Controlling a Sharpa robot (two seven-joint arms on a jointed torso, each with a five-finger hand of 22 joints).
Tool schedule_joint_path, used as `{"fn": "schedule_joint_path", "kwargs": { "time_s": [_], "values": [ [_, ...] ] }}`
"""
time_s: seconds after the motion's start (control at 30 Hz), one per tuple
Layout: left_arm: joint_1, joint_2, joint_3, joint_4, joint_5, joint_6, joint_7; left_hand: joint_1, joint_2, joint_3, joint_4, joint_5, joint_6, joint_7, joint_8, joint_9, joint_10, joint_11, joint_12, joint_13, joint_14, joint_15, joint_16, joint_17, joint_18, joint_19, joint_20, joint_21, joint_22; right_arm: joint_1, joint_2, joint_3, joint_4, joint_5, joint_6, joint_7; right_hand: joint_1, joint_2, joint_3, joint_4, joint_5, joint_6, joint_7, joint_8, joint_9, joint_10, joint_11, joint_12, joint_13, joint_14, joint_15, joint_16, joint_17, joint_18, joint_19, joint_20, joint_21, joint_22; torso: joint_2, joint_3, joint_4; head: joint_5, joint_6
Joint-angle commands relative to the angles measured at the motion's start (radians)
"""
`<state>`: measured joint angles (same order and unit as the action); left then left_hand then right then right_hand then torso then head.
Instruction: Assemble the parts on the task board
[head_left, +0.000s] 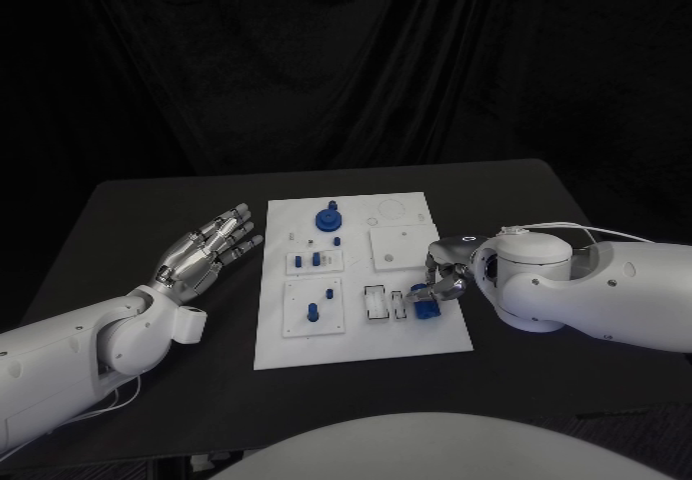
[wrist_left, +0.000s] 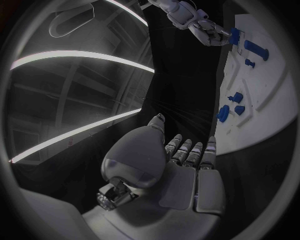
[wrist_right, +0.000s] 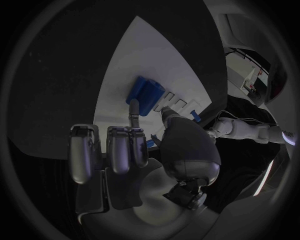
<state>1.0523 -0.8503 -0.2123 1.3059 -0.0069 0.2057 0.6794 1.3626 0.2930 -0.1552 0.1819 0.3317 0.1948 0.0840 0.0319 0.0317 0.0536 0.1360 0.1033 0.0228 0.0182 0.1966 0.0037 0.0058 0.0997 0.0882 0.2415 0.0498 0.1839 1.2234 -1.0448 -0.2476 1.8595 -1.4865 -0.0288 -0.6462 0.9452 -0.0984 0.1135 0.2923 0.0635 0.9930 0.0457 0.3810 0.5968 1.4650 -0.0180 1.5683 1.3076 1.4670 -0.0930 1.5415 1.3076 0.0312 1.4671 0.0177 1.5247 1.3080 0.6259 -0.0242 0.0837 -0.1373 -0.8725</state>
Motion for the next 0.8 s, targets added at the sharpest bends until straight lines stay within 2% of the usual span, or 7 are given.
{"fn": "schedule_joint_path", "kwargs": {
  "time_s": [0.03,0.17,0.23,0.27,0.33,0.5,0.8],
  "values": [
    [-0.002,0.001,0.001,0.002,0.005,0.011,0.089,0.000,-0.002,0.006,0.002,0.004,-0.001,0.007,-0.001,0.000,-0.004,-0.006,-0.004,0.000,-0.004,0.000,0.004,0.000,0.018,-0.003,0.002,0.002,-0.001,-0.009,0.002,0.000,-0.002,-0.016,0.021,-0.026,-0.009,0.001,0.007,0.001,-0.007,0.002,0.005,-0.011,-0.005,0.106,-0.001,0.003,0.263,0.093,-0.006,-0.006,0.206,-0.017,0.081,-0.006,-0.005,0.245,0.000,-0.0001,0.0004,0.002,0.000],
    [-0.002,0.001,0.001,0.001,0.005,0.012,0.087,0.000,-0.002,0.006,0.002,0.004,-0.001,0.007,-0.001,0.000,-0.004,-0.006,-0.004,0.000,-0.004,0.000,0.004,0.000,0.018,-0.003,0.002,0.002,-0.001,-0.016,0.006,0.000,-0.003,-0.016,0.016,-0.024,0.001,0.001,0.015,-0.001,-0.005,0.002,0.008,-0.029,-0.011,0.106,0.002,0.003,0.263,0.092,-0.004,-0.008,0.203,-0.017,0.080,-0.004,-0.007,0.244,0.000,-0.0009,0.0004,0.001,0.000],
    [-0.003,0.001,0.001,0.001,0.005,0.014,0.086,0.000,-0.002,0.006,0.002,0.004,-0.001,0.007,-0.001,0.000,-0.004,-0.006,-0.004,0.000,-0.004,0.000,0.004,0.000,0.018,-0.003,0.002,0.002,-0.001,-0.018,0.010,0.000,-0.002,-0.016,0.008,-0.019,0.036,0.002,0.026,-0.005,0.007,0.006,0.012,-0.053,-0.018,0.106,0.006,0.003,0.263,0.092,-0.002,-0.009,0.199,-0.017,0.079,-0.002,-0.007,0.244,0.001,-0.0010,-0.0001,0.002,0.000],
    [-0.003,0.001,0.001,0.001,0.005,0.014,0.086,0.000,-0.002,0.006,0.002,0.004,-0.001,0.007,-0.001,0.000,-0.004,-0.006,-0.004,0.000,-0.004,0.000,0.004,0.000,0.018,-0.003,0.002,0.002,-0.001,-0.019,0.010,0.000,-0.002,-0.016,0.005,-0.018,0.059,0.004,0.031,-0.008,0.019,0.012,0.014,-0.066,-0.021,0.106,0.008,0.003,0.263,0.091,0.000,-0.009,0.198,-0.016,0.078,0.000,-0.008,0.243,0.001,-0.0010,0.0001,0.001,0.000],
    [-0.003,0.002,0.001,0.001,0.005,0.016,0.085,0.001,-0.001,0.009,0.002,0.006,0.000,0.010,-0.001,0.000,-0.005,-0.008,-0.004,-0.001,-0.004,0.001,0.004,0.000,0.018,-0.003,0.002,0.002,-0.001,-0.020,0.013,0.000,-0.001,-0.016,-0.007,-0.011,0.073,0.004,0.033,-0.012,0.029,0.015,0.014,-0.073,-0.022,0.106,0.008,0.003,0.263,0.092,0.000,-0.009,0.198,-0.017,0.078,0.001,-0.008,0.243,0.001,-0.0006,0.0004,0.002,0.000],
    [-0.004,0.002,0.001,0.000,0.005,0.018,0.082,0.002,-0.001,0.011,0.000,0.007,0.000,0.012,-0.001,0.000,-0.005,-0.009,-0.004,-0.001,-0.004,0.001,0.004,0.000,0.018,-0.002,0.003,0.002,-0.001,-0.022,0.020,0.000,-0.003,-0.016,-0.026,0.002,0.148,0.011,0.046,-0.046,0.093,0.027,0.016,-0.104,-0.026,0.106,0.010,0.003,0.263,0.091,0.001,-0.011,0.194,-0.016,0.078,0.002,-0.008,0.243,0.001,0.0005,0.0005,0.001,0.000],
    [-0.006,0.003,0.001,-0.001,0.005,0.020,0.074,0.005,-0.002,0.015,-0.003,0.011,0.000,0.014,-0.001,0.000,-0.006,-0.010,-0.005,-0.001,-0.004,0.001,0.004,0.000,0.018,-0.002,0.003,0.002,-0.002,-0.029,0.031,0.000,-0.014,-0.016,-0.035,0.011,0.165,0.016,0.043,-0.054,0.110,0.003,0.027,-0.138,-0.033,0.106,0.018,0.003,0.263,0.089,0.008,-0.016,0.184,-0.014,0.073,0.007,-0.017,0.240,0.001,-0.0001,-0.0004,0.006,0.000]
  ]
}}
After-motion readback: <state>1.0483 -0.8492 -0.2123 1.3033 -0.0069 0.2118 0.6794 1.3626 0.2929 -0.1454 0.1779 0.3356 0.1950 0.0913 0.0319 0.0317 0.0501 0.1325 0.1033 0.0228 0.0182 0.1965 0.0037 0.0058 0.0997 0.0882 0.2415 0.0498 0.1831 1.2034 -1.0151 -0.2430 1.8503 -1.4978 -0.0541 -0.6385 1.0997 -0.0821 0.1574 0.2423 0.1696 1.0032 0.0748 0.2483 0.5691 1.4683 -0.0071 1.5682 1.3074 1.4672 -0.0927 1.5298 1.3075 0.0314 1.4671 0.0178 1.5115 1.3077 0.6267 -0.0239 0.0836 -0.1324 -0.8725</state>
